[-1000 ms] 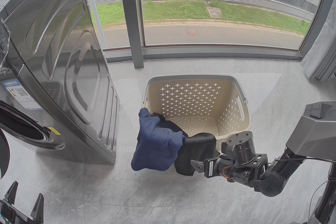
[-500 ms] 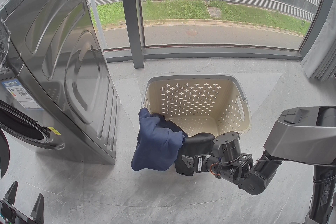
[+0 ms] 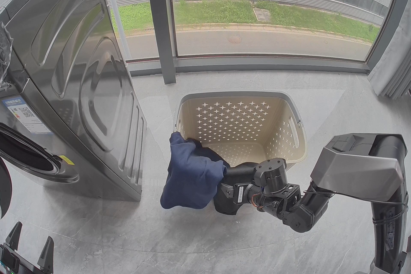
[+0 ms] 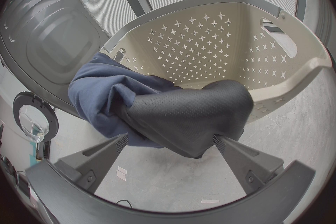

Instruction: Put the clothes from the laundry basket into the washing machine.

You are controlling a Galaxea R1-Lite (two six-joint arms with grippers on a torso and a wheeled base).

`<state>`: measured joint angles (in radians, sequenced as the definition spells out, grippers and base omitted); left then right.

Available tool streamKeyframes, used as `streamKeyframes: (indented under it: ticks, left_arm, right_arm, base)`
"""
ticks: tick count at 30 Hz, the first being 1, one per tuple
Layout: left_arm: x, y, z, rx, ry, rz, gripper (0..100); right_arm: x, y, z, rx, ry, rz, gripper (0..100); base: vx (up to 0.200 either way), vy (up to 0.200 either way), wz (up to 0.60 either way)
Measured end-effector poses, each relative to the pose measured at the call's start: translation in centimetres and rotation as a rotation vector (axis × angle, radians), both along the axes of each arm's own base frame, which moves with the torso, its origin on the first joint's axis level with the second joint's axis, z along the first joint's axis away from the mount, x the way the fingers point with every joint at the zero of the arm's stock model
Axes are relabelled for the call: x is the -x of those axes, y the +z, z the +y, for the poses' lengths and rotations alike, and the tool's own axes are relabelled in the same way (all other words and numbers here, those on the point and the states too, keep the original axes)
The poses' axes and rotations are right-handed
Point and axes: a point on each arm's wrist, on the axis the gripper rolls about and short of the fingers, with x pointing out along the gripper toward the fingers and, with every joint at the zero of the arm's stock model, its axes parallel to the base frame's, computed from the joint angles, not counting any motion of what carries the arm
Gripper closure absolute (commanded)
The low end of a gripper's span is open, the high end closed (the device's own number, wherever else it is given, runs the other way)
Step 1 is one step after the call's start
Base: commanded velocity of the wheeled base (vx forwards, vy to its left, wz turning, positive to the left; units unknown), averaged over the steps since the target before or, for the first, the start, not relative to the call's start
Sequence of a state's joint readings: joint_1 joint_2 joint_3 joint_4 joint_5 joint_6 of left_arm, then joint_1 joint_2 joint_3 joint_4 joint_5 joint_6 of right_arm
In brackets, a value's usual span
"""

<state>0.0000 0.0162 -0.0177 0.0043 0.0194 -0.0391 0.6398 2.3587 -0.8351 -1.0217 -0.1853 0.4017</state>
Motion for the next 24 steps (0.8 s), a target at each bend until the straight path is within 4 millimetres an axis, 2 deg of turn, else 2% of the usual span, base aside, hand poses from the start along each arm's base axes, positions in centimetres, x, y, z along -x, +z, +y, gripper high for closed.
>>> streamKeyframes:
  ticks: [8, 9, 16, 24]
  left_arm:
    - [0.0, 0.0, 0.0, 0.001, 0.000, 0.000, 0]
    - [0.0, 0.0, 0.0, 0.000, 0.000, 0.000, 0]
    - [0.0, 0.0, 0.0, 0.002, 0.000, 0.000, 0]
    - [0.0, 0.0, 0.0, 0.002, 0.000, 0.000, 0]
  right_arm:
    - [-1.0, -0.3, 0.3, -0.010, -0.012, -0.014, 0]
    - [-1.1, -0.4, 0.3, -0.009, -0.017, -0.016, 100]
    - [-1.6, -0.1, 0.4, -0.027, -0.033, -0.051, 100]
    - [-1.2, -0.4, 0.0, -0.019, -0.037, -0.035, 100]
  base:
    - [0.000, 0.000, 0.00]
    - [0.000, 0.000, 0.00]
    - [0.000, 0.000, 0.00]
    - [0.000, 0.000, 0.00]
